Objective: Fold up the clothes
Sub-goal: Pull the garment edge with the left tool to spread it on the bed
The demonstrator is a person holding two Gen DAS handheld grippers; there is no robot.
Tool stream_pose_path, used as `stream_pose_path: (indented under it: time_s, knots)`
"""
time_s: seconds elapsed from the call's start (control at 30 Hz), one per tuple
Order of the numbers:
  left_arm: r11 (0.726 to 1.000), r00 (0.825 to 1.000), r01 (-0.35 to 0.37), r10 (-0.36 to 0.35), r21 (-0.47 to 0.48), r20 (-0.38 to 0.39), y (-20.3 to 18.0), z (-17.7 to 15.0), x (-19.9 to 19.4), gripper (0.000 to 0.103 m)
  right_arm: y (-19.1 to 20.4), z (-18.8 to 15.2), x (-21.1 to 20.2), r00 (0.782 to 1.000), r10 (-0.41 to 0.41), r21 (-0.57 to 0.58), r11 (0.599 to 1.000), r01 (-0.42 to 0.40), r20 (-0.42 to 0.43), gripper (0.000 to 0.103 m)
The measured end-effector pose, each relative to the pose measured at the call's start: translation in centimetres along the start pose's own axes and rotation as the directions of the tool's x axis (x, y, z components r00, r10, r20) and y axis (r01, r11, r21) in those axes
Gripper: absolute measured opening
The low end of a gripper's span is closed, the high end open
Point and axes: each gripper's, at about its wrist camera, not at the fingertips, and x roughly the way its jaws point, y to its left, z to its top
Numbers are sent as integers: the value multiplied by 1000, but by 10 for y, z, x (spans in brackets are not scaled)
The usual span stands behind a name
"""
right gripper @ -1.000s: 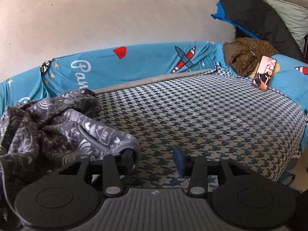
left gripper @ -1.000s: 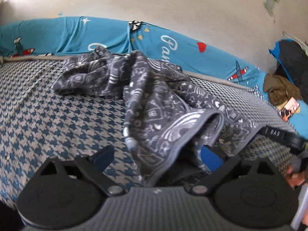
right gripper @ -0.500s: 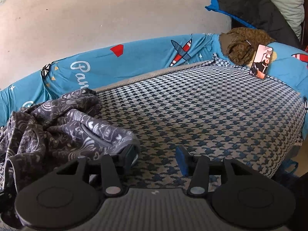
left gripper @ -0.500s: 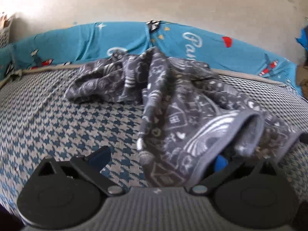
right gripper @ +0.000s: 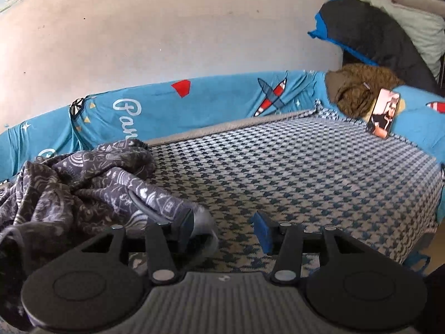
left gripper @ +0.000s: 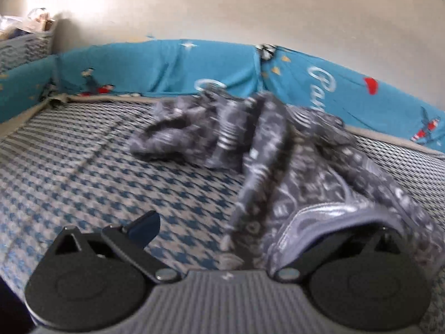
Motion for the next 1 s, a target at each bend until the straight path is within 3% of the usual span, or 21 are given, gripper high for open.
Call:
stream_pose_path:
  time_s: [0.2,0.3,0.57,0.87,1.0]
  knots:
    - [994,996,-81,84,-68,43,29,8,-8,103,5,-2,0,1000,16,-21,1000,-16,3,47]
    - [981,990,-125,133,-151,40,53,8,-12,103,6,-3,4,1000,20,-12,1000,-21,-21,47]
    - [939,969,-238,249,-247,11,97,4,-20,103,9,-8,11,997,39,-12,999,-40,-67,47]
    - [895,940,-325,340,-304,-6,127,9,-31,103,-1,-9,16,995,28,47,999,-23,-94,47]
    - [884,930,-355,367,-305,-19,133,7,-38,103,-6,-6,17,993,72,91,994,-63,-90,47]
